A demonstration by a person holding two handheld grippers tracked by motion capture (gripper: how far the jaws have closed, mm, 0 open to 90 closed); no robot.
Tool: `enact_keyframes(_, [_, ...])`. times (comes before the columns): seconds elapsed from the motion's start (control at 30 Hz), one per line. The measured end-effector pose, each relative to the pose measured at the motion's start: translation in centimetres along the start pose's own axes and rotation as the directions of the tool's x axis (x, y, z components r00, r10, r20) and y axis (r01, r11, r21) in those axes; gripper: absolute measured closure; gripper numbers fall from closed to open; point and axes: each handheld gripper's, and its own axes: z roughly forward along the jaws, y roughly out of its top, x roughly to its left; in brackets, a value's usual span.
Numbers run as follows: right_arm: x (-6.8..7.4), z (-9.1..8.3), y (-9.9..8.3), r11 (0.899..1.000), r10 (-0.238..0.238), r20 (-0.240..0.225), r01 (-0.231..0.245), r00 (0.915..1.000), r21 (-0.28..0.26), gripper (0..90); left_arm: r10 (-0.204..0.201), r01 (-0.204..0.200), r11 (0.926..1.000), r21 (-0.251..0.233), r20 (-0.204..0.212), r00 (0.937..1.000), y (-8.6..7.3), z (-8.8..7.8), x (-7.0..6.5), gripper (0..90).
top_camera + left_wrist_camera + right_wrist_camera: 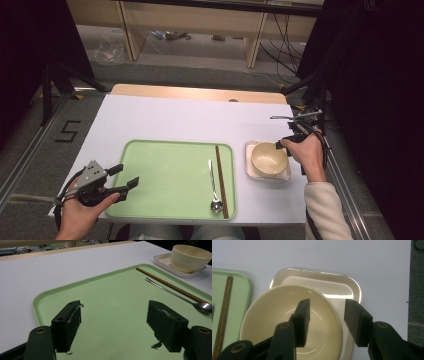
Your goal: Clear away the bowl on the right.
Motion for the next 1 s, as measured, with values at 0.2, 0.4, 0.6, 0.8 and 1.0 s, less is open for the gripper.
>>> enact_keyframes(0.2, [-0.2,0.3,-0.1,0.999,0.049,0.001,-0.049,0.9988,0.013,57.2,-0.001,0.001,1.0000,0.005,-0.001,1.0000,0.0,0.1,0.0,27.4])
enact_keyframes(0.4, [-0.8,0.8,-0.2,0.998,0.039,0.008,-0.039,0.9992,0.047,58.0,-0.006,0.006,1.0000,0.004,0.003,1.0000,0.1,0.6,-0.1,27.4])
enact_keyframes(0.6, [-1.2,1.5,-0.8,0.997,0.032,0.020,-0.033,0.9993,0.069,60.0,0.007,-0.007,0.9999,0.008,0.023,0.9997,0.3,1.0,-0.1,27.4])
enact_keyframes(0.8, [-1.6,2.5,-1.1,0.991,0.072,0.021,-0.074,0.9971,0.113,69.3,0.005,-0.005,1.0000,0.007,0.043,0.9991,0.4,1.3,-0.1,27.4])
enact_keyframes(1.0, [-2.3,4.0,-1.3,0.994,-0.003,-0.046,0.008,0.9989,0.111,79.8,0.024,-0.024,0.9996,0.012,0.036,0.9991,0.4,1.3,-0.1,27.4])
